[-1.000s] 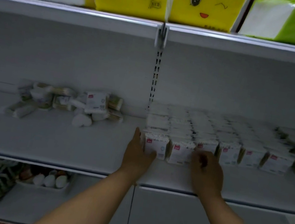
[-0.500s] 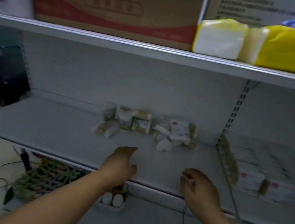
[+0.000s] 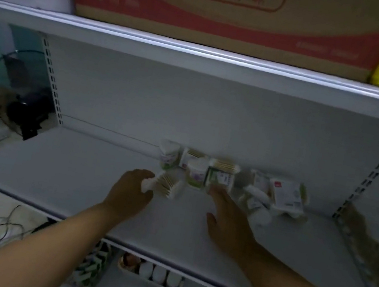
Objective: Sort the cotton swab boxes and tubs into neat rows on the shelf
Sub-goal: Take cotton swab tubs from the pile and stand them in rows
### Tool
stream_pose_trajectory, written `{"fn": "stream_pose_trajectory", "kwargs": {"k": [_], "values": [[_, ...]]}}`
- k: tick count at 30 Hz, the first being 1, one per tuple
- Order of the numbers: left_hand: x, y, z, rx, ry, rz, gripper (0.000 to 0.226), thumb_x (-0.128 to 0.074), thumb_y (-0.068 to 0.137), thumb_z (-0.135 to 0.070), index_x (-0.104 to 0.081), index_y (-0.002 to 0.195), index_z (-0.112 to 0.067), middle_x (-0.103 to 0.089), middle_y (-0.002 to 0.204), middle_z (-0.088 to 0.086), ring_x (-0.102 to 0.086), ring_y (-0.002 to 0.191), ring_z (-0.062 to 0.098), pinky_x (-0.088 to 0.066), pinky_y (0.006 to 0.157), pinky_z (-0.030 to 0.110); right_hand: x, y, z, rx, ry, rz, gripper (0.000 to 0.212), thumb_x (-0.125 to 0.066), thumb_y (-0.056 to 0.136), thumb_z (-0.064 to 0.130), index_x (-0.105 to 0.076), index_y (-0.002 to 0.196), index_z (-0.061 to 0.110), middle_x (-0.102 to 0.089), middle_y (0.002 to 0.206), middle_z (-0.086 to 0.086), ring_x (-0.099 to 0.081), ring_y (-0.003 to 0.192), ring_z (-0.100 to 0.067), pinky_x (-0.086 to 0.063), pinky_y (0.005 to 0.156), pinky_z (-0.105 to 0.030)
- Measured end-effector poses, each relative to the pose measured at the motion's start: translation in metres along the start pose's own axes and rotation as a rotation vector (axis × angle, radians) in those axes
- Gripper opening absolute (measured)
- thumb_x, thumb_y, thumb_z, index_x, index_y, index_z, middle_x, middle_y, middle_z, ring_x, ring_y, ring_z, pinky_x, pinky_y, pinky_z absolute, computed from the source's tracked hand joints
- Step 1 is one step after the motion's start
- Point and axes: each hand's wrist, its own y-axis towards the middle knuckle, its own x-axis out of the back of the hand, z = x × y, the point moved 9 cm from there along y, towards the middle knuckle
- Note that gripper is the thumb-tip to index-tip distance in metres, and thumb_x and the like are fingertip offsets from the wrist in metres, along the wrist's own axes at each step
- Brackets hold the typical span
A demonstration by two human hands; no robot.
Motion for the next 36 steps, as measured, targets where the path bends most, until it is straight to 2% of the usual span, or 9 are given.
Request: {"fn": "stream_pose_trajectory", "kwargs": {"k": [5,9,11,15,19,22,27,34,36], "values": [[-0.003,0.065,0.019,0.05,-0.042,0.099,0.066,-0.07,0.081,-0.022,-0.039,0.139,-0.019,-0.038,0.147,0.004,-0.036,0.133,0.021,-0.028,0.105,0.026,0.002,0.062,0.01,0.111,-0.105,-0.013,0.065,-0.048,0.092,0.008,-0.019,0.149,0.015,-0.006,0.159,0.003,-0.037,0.134,-0.021,-0.04,0.101,-0.033],[-0.01,0.095,0.008,-0.093,-0.088,0.152,0.072,-0.074,0.077,-0.018,-0.038,0.14,-0.013,-0.041,0.144,0.005,-0.039,0.131,0.022,-0.027,0.101,0.022,-0.019,0.084,-0.002,0.024,-0.327,0.063,0.078,-0.049,0.093,0.019,0.003,0.151,0.017,0.0,0.16,0.0,-0.041,0.129,-0.024,-0.042,0.096,-0.035],[-0.009,0.109,0.005,-0.158,-0.157,0.139,0.066,-0.074,0.077,-0.017,-0.044,0.135,-0.011,-0.048,0.138,0.007,-0.044,0.129,0.025,-0.033,0.104,0.026,-0.021,0.091,-0.002,0.009,-0.345,0.018,0.069,-0.048,0.095,0.022,-0.008,0.151,0.016,-0.01,0.158,-0.003,-0.041,0.129,-0.026,-0.042,0.097,-0.035],[-0.017,0.134,0.007,-0.192,-0.043,0.173,0.078,-0.071,0.081,-0.028,-0.028,0.146,-0.018,-0.034,0.148,0.01,-0.034,0.135,0.028,-0.027,0.111,0.035,-0.011,0.097,0.009,-0.008,-0.306,-0.038,0.051,-0.052,0.093,0.029,-0.037,0.14,0.02,-0.03,0.147,-0.001,-0.052,0.114,-0.028,-0.043,0.089,-0.034],[-0.022,0.145,0.007,-0.302,0.083,0.203,0.072,-0.071,0.079,-0.04,-0.038,0.141,-0.023,-0.039,0.139,0.013,-0.04,0.127,0.032,-0.037,0.105,0.039,-0.005,0.091,0.017,-0.086,-0.327,-0.012,0.056,-0.055,0.091,0.035,-0.034,0.142,0.025,-0.024,0.154,0.006,-0.051,0.12,-0.027,-0.044,0.094,-0.034],[-0.022,0.153,0.014,-0.35,-0.046,0.21,0.065,-0.075,0.075,-0.039,-0.047,0.13,-0.02,-0.05,0.13,0.009,-0.048,0.118,0.028,-0.041,0.096,0.034,-0.003,0.086,0.035,-0.13,-0.403,-0.011,0.058,-0.055,0.089,0.042,-0.037,0.14,0.021,-0.033,0.149,0.002,-0.051,0.119,-0.026,-0.045,0.093,-0.037],[-0.029,0.154,0.023,-0.275,-0.28,0.206,0.059,-0.081,0.069,-0.033,-0.049,0.115,-0.018,-0.061,0.11,0.006,-0.058,0.097,0.026,-0.045,0.079,0.03,0.008,0.061,0.065,-0.164,-0.382,-0.204,0.054,-0.068,0.082,0.037,-0.056,0.128,0.012,-0.054,0.131,-0.011,-0.054,0.115,-0.032,-0.046,0.091,-0.045],[0.009,0.161,0.009,-0.282,-0.48,0.079,0.034,-0.079,0.074,-0.03,-0.054,0.094,-0.02,-0.063,0.089,0.002,-0.06,0.08,0.02,-0.046,0.063,0.028,0.056,0.012,0.06,-0.24,-0.196,-0.4,0.052,-0.069,0.079,0.045,-0.058,0.121,0.017,-0.055,0.115,-0.005,-0.056,0.103,-0.023,-0.044,0.079,-0.027],[0.013,0.16,-0.005,-0.291,-0.468,0.094,0.029,-0.077,0.077,-0.023,-0.057,0.098,-0.016,-0.065,0.094,0.009,-0.06,0.085,0.024,-0.044,0.069,0.029,0.073,-0.008,0.038,-0.335,-0.139,-0.386,0.054,-0.067,0.08,0.05,-0.053,0.125,0.023,-0.051,0.123,-0.001,-0.055,0.107,-0.021,-0.04,0.078,-0.022]]}}
